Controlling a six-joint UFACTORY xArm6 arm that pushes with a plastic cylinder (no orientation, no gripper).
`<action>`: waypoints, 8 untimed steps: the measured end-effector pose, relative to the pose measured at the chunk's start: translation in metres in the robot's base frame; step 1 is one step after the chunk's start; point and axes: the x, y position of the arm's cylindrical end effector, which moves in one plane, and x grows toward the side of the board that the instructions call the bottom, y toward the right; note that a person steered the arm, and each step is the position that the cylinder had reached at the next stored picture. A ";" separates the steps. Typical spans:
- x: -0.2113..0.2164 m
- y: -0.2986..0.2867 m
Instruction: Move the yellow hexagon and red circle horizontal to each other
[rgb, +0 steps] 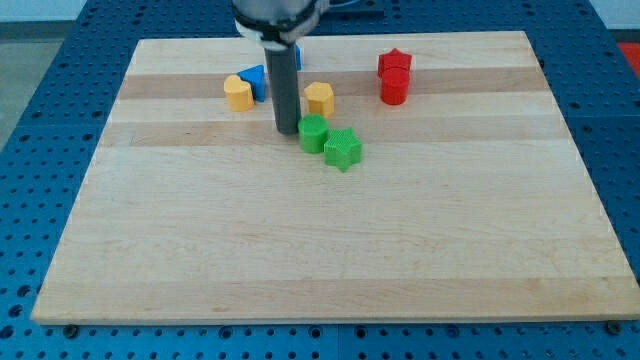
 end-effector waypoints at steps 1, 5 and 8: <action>0.033 0.007; 0.019 0.078; -0.047 0.098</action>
